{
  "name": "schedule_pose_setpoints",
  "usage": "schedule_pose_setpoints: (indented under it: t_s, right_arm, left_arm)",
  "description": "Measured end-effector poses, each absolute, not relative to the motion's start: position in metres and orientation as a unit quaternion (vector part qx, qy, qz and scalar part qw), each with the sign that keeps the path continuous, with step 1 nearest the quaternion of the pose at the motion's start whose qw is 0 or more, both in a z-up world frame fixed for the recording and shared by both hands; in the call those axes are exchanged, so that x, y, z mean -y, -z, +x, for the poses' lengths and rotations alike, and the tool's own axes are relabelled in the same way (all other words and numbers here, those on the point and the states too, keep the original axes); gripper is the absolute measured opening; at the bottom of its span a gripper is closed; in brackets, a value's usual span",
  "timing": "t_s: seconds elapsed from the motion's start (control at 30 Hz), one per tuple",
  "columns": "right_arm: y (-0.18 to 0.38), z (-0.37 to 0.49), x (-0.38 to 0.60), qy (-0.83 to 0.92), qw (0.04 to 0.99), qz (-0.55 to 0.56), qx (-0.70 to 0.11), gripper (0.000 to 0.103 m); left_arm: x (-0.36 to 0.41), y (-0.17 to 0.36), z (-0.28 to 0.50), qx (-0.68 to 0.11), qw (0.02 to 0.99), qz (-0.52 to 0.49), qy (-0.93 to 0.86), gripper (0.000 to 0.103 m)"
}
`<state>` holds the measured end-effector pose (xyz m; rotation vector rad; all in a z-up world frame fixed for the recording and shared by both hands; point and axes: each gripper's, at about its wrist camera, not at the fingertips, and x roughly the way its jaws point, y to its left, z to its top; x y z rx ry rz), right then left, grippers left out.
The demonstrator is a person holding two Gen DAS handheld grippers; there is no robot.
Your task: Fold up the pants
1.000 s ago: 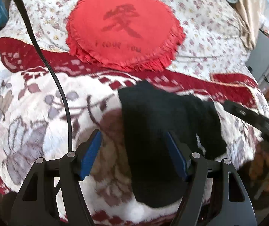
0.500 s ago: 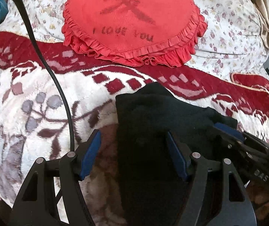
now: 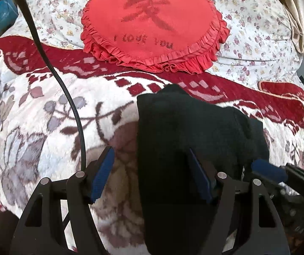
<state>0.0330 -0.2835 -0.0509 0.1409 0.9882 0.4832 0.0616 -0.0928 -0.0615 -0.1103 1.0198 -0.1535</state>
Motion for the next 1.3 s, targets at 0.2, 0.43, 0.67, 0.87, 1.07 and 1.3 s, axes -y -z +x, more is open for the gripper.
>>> schedule_pose_setpoints:
  t_s: [0.2, 0.43, 0.67, 0.87, 1.07, 1.3]
  right_arm:
    - [0.072, 0.017, 0.287, -0.214, 0.848, 0.06, -0.481, 0.033]
    - [0.059, 0.011, 0.289, -0.213, 0.853, 0.062, -0.472, 0.034]
    - [0.045, 0.009, 0.302, -0.187, 0.869, 0.067, -0.453, 0.038]
    - [0.035, 0.011, 0.302, -0.173, 0.88, 0.059, -0.439, 0.045]
    - [0.035, 0.012, 0.302, -0.169, 0.878, 0.065, -0.444, 0.048]
    - [0.039, 0.013, 0.308, -0.159, 0.877, 0.078, -0.448, 0.054]
  left_arm:
    - [0.102, 0.064, 0.049, -0.49, 0.868, -0.043, 0.071, 0.071]
    - [0.115, 0.067, 0.045, -0.495, 0.866, -0.009, 0.07, 0.071]
    - [0.114, 0.071, 0.047, -0.5, 0.863, -0.026, 0.066, 0.074]
    - [0.107, 0.074, 0.048, -0.509, 0.857, -0.051, 0.061, 0.081]
    - [0.111, 0.059, 0.037, -0.488, 0.872, -0.007, 0.041, 0.081]
    - [0.098, 0.037, 0.027, -0.456, 0.888, -0.027, 0.054, 0.081]
